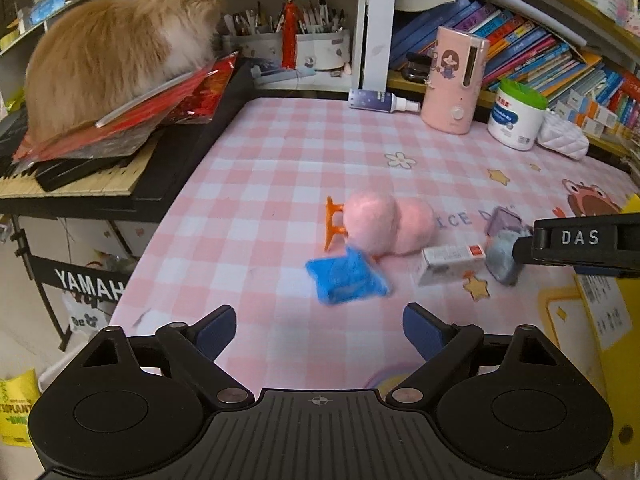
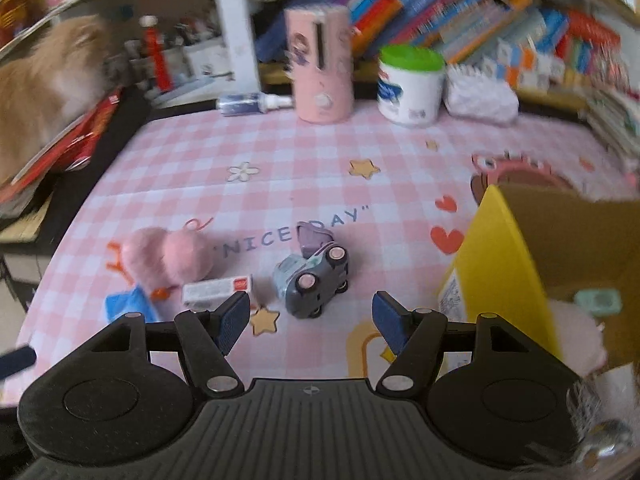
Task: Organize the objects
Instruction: 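Move right tool to the grey toy car while left tool approaches the blue packet, then close right tool on the grey toy car while left tool grasps the blue packet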
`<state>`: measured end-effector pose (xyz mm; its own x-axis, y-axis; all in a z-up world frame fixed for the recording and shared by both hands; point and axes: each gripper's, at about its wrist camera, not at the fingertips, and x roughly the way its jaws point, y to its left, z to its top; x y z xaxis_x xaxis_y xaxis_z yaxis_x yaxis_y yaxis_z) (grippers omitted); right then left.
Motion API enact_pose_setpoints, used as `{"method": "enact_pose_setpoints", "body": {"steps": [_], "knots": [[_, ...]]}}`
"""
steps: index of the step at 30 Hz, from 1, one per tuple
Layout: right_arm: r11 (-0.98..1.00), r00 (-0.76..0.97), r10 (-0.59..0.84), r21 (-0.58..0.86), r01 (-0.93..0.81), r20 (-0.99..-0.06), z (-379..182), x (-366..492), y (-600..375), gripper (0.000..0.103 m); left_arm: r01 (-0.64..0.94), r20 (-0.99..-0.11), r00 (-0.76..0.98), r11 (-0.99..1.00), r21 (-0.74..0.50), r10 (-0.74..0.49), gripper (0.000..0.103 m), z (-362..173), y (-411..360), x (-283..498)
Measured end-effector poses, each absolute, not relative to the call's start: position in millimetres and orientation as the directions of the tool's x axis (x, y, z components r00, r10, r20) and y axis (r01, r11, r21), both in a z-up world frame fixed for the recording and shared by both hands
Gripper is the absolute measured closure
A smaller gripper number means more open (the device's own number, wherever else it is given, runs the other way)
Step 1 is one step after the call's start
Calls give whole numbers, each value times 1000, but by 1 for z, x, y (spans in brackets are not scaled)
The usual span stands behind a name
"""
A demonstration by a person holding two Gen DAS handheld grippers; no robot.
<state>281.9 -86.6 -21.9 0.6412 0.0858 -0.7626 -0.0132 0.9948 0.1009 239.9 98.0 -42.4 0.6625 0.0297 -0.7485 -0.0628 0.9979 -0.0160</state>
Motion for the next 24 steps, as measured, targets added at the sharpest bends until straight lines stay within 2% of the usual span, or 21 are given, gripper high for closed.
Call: {"method": "enact_pose_setpoints", "body": {"steps": [10,13,15,19,21,22,24], "knots": [[994,615,57,101,37,-786,-40,321,-82,37,-52,-772,634,999,16,45,17,-65,83,285],[994,608,53,97,40,-792,-45,327,-84,37,-64,-781,622,998,23,58,21,-71,83,292],[994,603,62,107,39,-795,-48,330,-86,37,-73,-788,613,997,22,62,33,-74,84,295],[991,583,77,128,46,-809,-55,336,-88,38,-78,-785,616,997,16,61,46,-76,88,295],[988,573,88,143,52,-815,-59,339,-89,40,-79,-784,618,997,10,57,55,-75,90,294],[986,570,97,155,54,-816,-60,340,-90,46,-82,-785,617,997,2,52,57,-74,93,293],[984,567,110,168,51,-816,-62,340,-90,48,-89,-787,616,996,-25,36,61,-72,97,291]]}}
